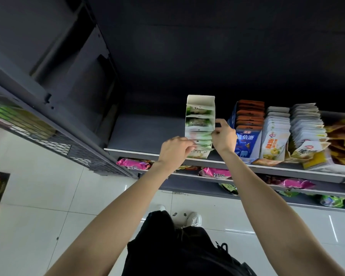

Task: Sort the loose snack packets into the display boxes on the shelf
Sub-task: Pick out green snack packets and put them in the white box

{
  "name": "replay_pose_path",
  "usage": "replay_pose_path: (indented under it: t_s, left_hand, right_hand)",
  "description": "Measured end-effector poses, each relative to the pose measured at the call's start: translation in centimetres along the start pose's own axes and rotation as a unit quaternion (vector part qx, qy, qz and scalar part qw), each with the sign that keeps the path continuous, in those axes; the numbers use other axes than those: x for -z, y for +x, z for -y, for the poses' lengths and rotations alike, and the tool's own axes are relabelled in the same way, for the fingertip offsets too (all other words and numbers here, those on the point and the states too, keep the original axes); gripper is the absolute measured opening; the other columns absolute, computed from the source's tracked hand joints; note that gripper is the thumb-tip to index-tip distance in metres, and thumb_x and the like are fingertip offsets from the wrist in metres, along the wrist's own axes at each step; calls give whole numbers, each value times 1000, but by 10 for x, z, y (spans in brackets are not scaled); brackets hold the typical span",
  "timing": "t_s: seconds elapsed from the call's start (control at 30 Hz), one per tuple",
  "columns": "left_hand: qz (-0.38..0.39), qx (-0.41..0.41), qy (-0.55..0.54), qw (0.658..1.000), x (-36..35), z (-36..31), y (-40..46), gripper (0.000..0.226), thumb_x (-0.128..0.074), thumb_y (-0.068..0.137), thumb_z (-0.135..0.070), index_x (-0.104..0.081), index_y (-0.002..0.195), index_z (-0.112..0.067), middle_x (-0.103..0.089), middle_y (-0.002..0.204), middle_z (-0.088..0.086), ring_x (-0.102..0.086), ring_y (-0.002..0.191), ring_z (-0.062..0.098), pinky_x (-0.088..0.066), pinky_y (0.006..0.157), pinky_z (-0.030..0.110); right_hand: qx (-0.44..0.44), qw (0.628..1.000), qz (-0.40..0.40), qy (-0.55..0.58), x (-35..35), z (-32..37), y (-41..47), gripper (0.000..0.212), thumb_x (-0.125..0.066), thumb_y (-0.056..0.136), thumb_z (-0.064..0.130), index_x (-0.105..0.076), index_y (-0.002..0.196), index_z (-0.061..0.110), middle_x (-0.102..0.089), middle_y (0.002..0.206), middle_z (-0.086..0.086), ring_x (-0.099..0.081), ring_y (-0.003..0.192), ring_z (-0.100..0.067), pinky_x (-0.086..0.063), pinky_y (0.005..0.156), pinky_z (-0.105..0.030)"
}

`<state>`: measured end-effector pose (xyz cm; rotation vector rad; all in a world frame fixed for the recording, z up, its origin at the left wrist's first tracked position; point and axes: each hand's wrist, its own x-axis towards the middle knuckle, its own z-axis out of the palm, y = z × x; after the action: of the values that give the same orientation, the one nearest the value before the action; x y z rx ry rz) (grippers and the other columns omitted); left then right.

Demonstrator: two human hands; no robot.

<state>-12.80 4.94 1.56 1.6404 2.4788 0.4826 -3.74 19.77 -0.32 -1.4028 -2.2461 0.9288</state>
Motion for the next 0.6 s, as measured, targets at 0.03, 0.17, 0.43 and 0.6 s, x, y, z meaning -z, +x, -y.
replay_pose_path:
  t_s: [0.03, 0.17, 0.43, 0.6]
  left_hand:
    - [4, 1, 0, 1000, 0, -3, -2, 23, -49, 96, -33, -68, 110, -32, -68, 108, -14, -60, 92, 12, -36, 63, 21]
    - [8, 8, -18, 1000, -5, -6, -9, 22, -51, 96, -31, -69, 109, -33, -67, 107, -15, -59, 93, 11, -36, 62, 19]
    - [20, 39, -97, 994, -8, -8, 1, 21, -54, 94, -34, -70, 107, -31, -68, 106, -14, -60, 94, 10, -47, 69, 25]
    - [64, 21, -79, 995, -4, -12, 5, 29, -52, 89, -52, -68, 107, -36, -66, 109, -18, -61, 96, 7, -44, 66, 23]
  right_hand:
    - [-1, 1000, -3, 3, 1, -3, -2, 40, -50, 85, -1, -55, 123, 12, -72, 94, -13, -66, 82, -33, -54, 70, -36]
    - [-8, 1000, -19, 13, 3, -13, -5, 41, -50, 87, -1, -54, 127, 10, -71, 94, -16, -66, 84, -32, -50, 67, -32]
    - [-5, 999, -34, 16, 5, -14, 0, 46, -48, 85, -3, -57, 127, 14, -71, 95, -15, -67, 83, -31, -56, 69, -37]
    - [-6, 1000, -19, -1, 9, -19, 4, 44, -50, 86, -1, -56, 127, 16, -72, 95, -11, -67, 82, -28, -54, 66, -32]
